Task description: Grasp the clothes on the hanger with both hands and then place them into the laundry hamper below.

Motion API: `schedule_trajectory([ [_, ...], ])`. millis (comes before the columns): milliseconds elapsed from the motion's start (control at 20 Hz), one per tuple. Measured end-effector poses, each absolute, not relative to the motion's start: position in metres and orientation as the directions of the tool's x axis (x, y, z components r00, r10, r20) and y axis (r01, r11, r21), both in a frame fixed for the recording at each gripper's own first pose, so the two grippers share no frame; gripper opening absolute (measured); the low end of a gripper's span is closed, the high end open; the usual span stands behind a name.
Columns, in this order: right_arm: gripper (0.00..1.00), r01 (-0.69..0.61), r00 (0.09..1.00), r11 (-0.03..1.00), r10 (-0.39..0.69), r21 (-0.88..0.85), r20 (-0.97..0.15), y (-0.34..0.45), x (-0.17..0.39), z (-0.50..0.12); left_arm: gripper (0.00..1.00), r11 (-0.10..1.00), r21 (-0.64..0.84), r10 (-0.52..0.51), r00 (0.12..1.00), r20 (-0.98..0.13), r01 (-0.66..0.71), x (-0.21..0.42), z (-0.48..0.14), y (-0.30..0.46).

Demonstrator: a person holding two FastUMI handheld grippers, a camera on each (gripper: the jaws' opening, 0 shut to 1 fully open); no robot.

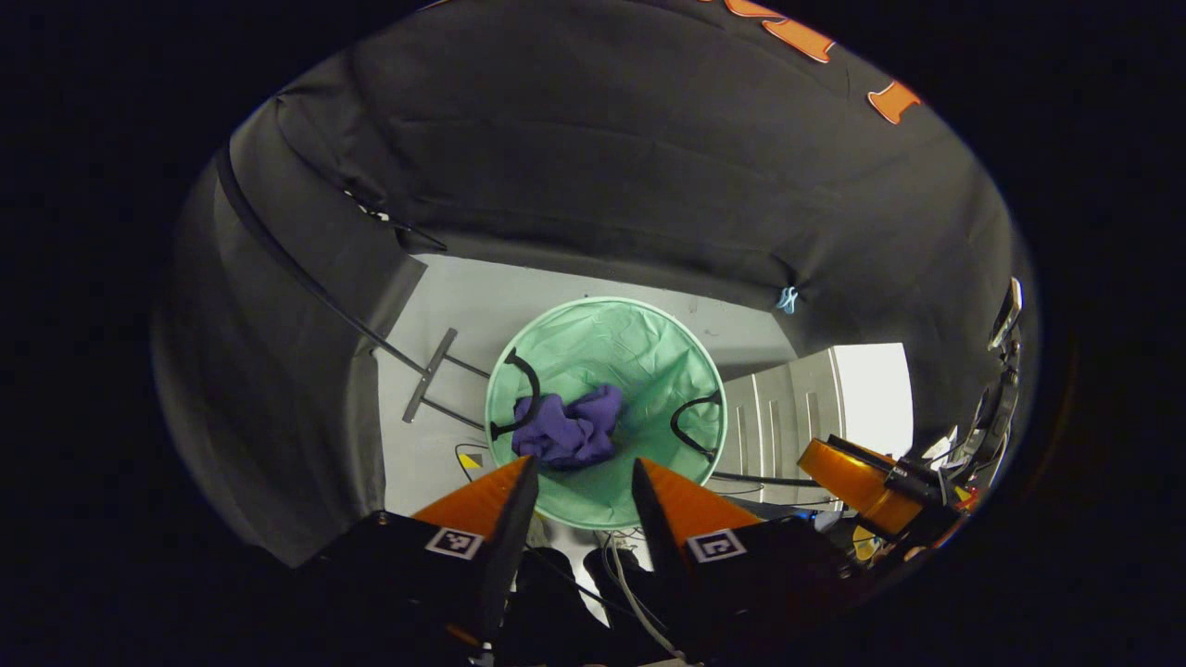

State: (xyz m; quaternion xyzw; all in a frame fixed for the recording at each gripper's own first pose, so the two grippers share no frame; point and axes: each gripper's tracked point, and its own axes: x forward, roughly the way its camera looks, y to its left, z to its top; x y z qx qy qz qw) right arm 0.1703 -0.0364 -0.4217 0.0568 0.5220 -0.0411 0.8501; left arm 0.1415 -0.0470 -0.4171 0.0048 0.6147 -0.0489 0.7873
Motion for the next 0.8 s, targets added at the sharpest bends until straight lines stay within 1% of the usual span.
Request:
schedule_trajectory([
  [50,0.62,0.125,0.449,0.991,-0.012,0.049,-0.894,-0.035,0.169,-0.422,0.69,0.996,-0.051,-0.068,0.237,-0.969,0.075,0.138,-0.415,-0.043],
  [100,0.58,0.12,0.449,0.992,-0.015,0.044,-0.893,-0.035,0.166,-0.421,0.9,0.997,-0.049,-0.063,0.24,-0.969,0.063,0.135,-0.413,-0.037],
  [150,0.6,0.116,0.452,0.992,-0.017,0.039,-0.892,-0.034,0.165,-0.419,0.93,0.997,-0.052,-0.063,0.247,-0.967,0.052,0.133,-0.412,-0.035],
  [200,0.6,0.115,0.454,0.993,-0.019,0.037,-0.891,-0.034,0.164,-0.419,0.93,0.998,-0.052,-0.062,0.252,-0.966,0.046,0.131,-0.411,-0.032],
  [300,0.73,0.11,0.461,0.993,-0.023,0.031,-0.887,-0.029,0.163,-0.42,0.93,0.998,-0.047,-0.055,0.261,-0.964,0.035,0.128,-0.41,-0.024],
  [350,0.76,0.104,0.463,0.994,-0.029,0.022,-0.886,-0.03,0.16,-0.415,0.92,0.998,-0.051,-0.057,0.259,-0.964,0.028,0.125,-0.41,-0.023],
  [400,0.76,0.1,0.463,0.995,-0.04,0.007,-0.886,-0.03,0.158,-0.415,0.93,0.998,-0.058,-0.062,0.253,-0.965,0.021,0.122,-0.41,-0.021],
  [450,0.88,0.098,0.466,0.995,-0.049,-0.003,-0.884,-0.029,0.156,-0.415,0.93,0.998,-0.063,-0.065,0.249,-0.966,0.018,0.118,-0.411,-0.018],
  [500,0.87,0.097,0.477,0.995,-0.052,-0.006,-0.877,-0.026,0.154,-0.41,0.93,0.998,-0.058,-0.06,0.244,-0.968,0.017,0.114,-0.411,-0.013],
  [550,1.0,0.097,0.49,0.995,-0.052,-0.005,-0.87,-0.021,0.153,-0.406,0.93,0.999,-0.051,-0.054,0.243,-0.968,0.018,0.111,-0.411,-0.007],
  [600,0.98,0.095,0.503,0.995,-0.055,-0.008,-0.863,-0.017,0.154,-0.401,0.93,0.999,-0.047,-0.05,0.248,-0.967,0.02,0.109,-0.41,-0.002],
  [650,0.99,0.093,0.511,0.996,-0.06,-0.015,-0.857,-0.015,0.151,-0.399,0.93,0.999,-0.046,-0.049,0.253,-0.966,0.018,0.105,-0.407,0.002],
  [700,0.9,0.09,0.514,0.996,-0.068,-0.025,-0.855,-0.015,0.148,-0.398,0.93,0.999,-0.049,-0.051,0.251,-0.967,0.013,0.102,-0.407,0.005],
  [750,0.99,0.09,0.516,0.995,-0.078,-0.037,-0.853,-0.017,0.142,-0.398,0.93,0.998,-0.056,-0.056,0.248,-0.967,0.008,0.098,-0.408,0.007],
  [800,0.99,0.093,0.517,0.994,-0.09,-0.049,-0.851,-0.017,0.138,-0.396,0.93,0.998,-0.06,-0.058,0.245,-0.968,0.001,0.094,-0.409,0.01],
])
